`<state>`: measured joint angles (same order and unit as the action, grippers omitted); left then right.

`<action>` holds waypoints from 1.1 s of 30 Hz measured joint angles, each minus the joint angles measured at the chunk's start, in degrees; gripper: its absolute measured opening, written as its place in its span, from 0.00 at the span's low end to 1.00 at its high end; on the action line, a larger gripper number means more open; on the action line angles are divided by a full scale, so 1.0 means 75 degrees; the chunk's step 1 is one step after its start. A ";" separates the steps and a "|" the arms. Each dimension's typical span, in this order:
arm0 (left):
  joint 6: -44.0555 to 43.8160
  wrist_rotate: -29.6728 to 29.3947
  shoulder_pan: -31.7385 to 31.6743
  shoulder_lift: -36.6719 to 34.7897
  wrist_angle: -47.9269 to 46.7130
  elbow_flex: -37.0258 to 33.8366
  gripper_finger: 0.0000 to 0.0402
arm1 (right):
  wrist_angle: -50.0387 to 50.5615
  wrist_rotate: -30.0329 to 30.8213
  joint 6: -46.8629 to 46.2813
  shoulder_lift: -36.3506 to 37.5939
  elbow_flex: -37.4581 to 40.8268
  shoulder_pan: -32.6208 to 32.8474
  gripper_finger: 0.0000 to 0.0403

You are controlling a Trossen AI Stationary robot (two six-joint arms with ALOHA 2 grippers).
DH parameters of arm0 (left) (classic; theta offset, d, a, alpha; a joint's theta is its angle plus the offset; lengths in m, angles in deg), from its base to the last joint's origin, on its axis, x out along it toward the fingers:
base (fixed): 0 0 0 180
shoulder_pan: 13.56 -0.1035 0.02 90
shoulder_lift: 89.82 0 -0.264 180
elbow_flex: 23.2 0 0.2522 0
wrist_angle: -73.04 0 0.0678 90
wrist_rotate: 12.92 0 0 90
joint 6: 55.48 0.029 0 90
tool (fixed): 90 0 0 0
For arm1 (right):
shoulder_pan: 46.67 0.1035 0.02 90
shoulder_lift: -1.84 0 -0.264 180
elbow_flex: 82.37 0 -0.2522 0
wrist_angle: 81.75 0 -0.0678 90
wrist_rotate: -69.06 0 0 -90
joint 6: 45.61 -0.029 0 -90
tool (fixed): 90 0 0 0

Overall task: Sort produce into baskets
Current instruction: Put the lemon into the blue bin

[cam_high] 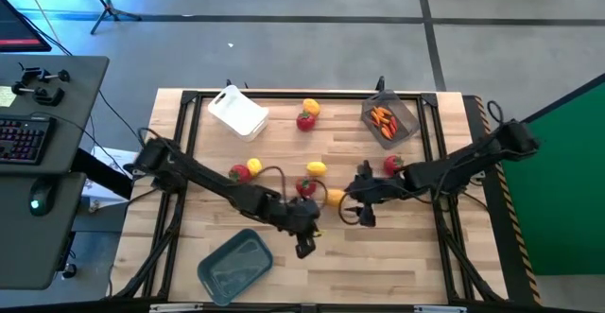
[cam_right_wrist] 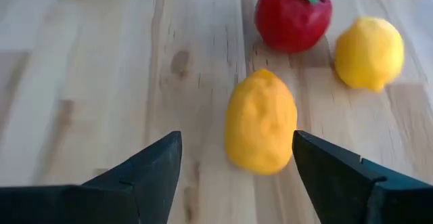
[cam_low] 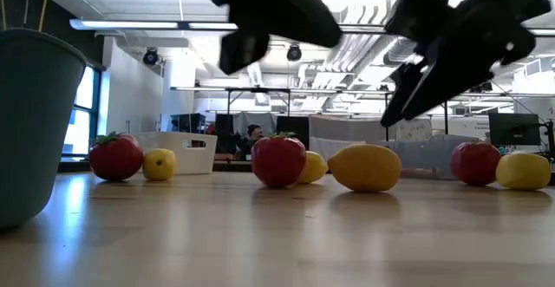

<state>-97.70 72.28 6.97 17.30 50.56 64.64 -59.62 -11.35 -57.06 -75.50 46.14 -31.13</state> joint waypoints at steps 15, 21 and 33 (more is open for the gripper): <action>-0.0965 -0.1236 0.0064 -0.1082 -0.0007 -0.0680 0.00 | -0.0578 0.0366 -0.0663 -0.1777 -0.0411 -0.0340 0.68; -0.1397 -0.0795 0.0020 -0.1121 0.2173 -0.1792 0.00 | -0.0611 0.0008 -0.0742 -0.2224 -0.0405 -0.0335 0.68; -0.2027 -0.1095 -0.0087 -0.1146 0.7743 -0.4067 0.00 | -0.1026 -0.0745 -0.1921 -0.1767 -0.0684 -0.0320 0.41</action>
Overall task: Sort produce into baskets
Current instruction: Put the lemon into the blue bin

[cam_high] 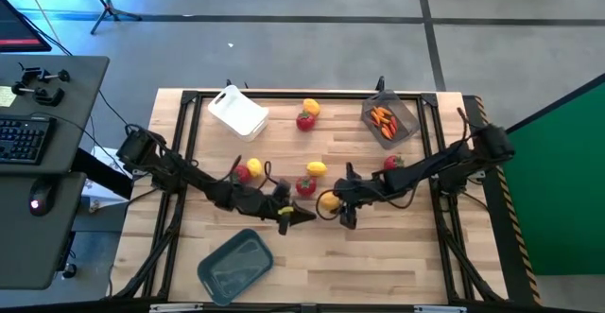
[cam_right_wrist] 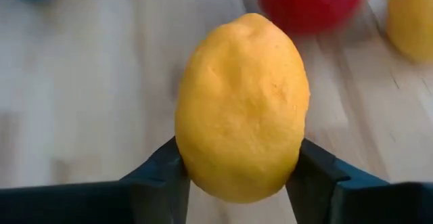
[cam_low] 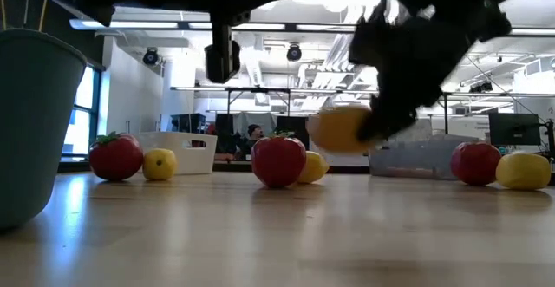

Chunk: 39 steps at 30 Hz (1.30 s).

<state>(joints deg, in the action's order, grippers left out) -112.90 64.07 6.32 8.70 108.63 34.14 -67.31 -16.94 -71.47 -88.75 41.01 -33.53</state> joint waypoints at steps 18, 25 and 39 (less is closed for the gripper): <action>0.3264 0.0900 -0.2097 -0.3234 -0.1456 0.0003 0.00 | -0.0027 0.1619 -0.0495 0.0050 -0.2417 -0.0760 0.41; 0.4464 0.0921 -0.2935 -0.5195 -0.4678 0.0006 0.03 | -0.0113 0.1636 -0.0088 0.0050 -0.3165 -0.1091 0.42; 0.3541 0.1820 -0.3198 -0.5356 -0.4929 0.0009 0.56 | -0.1440 0.1676 0.0728 0.0044 -0.3341 -0.1108 0.42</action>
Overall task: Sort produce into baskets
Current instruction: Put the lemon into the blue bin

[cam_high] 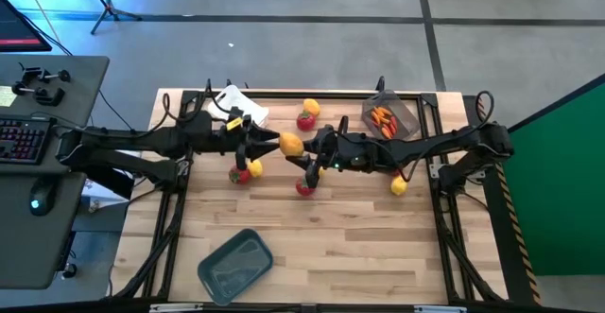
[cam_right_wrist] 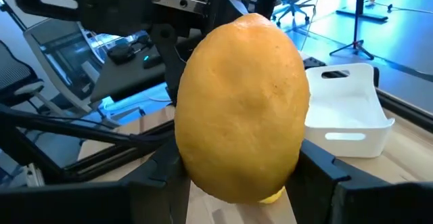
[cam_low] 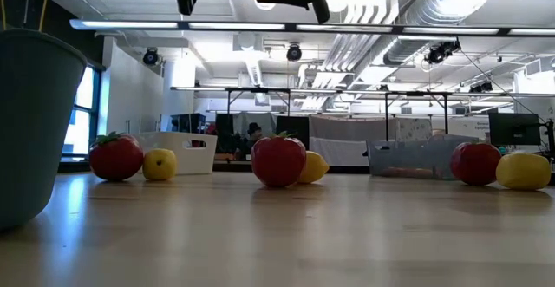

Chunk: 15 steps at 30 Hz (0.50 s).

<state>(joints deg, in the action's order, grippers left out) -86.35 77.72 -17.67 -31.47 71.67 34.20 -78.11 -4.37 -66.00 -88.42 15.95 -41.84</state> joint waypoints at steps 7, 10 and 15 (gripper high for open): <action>0.0147 -0.0053 0.0017 0.0179 0.0168 0.0006 0.66 | 0.0007 0.0055 0.0309 0.0000 0.0009 -0.0002 0.42; 0.0200 -0.0255 0.0022 0.0213 0.0125 0.0006 0.65 | 0.0057 -0.0009 0.0335 0.0000 0.0012 -0.0003 0.42; 0.0079 -0.0460 0.0023 0.0226 -0.0140 -0.0003 0.65 | -0.0030 -0.0302 0.0427 0.0000 0.0012 0.0016 0.42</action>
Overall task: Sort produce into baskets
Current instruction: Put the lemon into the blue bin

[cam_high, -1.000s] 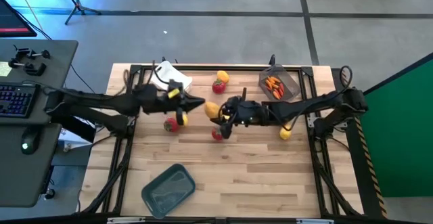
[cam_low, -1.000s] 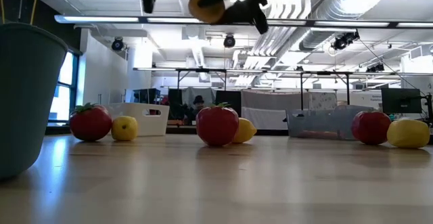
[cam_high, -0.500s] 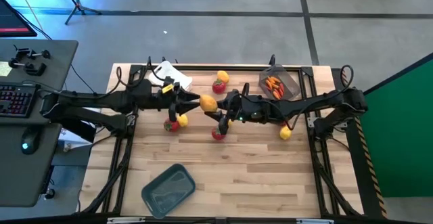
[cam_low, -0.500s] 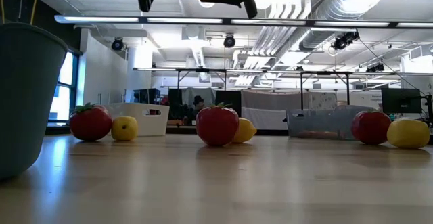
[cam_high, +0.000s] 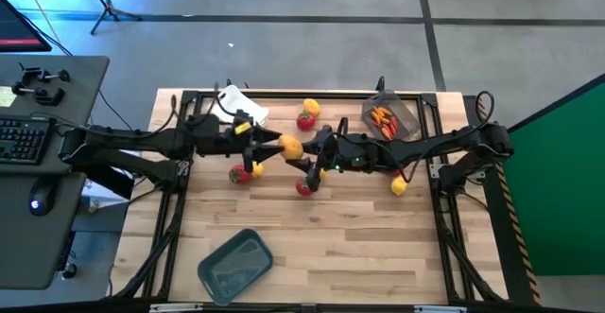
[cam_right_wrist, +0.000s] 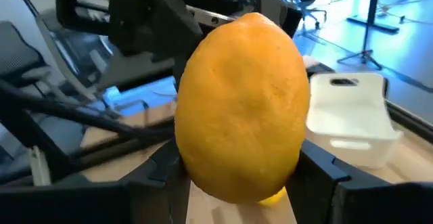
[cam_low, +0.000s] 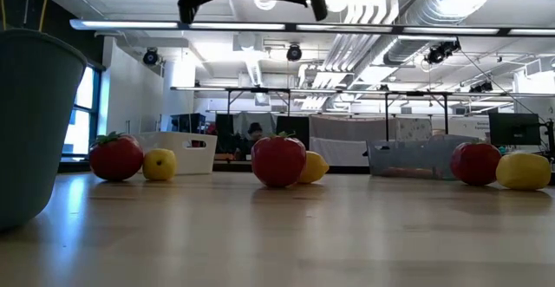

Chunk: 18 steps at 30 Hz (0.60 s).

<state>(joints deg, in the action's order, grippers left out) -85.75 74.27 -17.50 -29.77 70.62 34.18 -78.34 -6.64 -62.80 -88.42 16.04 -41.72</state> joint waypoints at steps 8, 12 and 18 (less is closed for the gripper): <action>-0.0078 -0.0167 -0.0015 -0.0057 0.0277 -0.0006 0.65 | -0.0113 -0.0195 -0.0235 0.0009 -0.0012 -0.0011 0.42; -0.0188 0.0082 -0.0016 0.0014 0.0483 -0.0006 0.65 | -0.0085 -0.0556 -0.0234 0.0012 -0.0020 -0.0012 0.42; -0.0288 0.0452 0.0067 0.0369 0.1322 -0.0006 0.65 | -0.0202 -0.1074 0.0091 0.0009 -0.0020 0.0006 0.42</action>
<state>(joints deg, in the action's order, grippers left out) -87.92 77.66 -17.00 -27.01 80.53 34.14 -79.85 -14.70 -62.12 -88.36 15.89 -41.68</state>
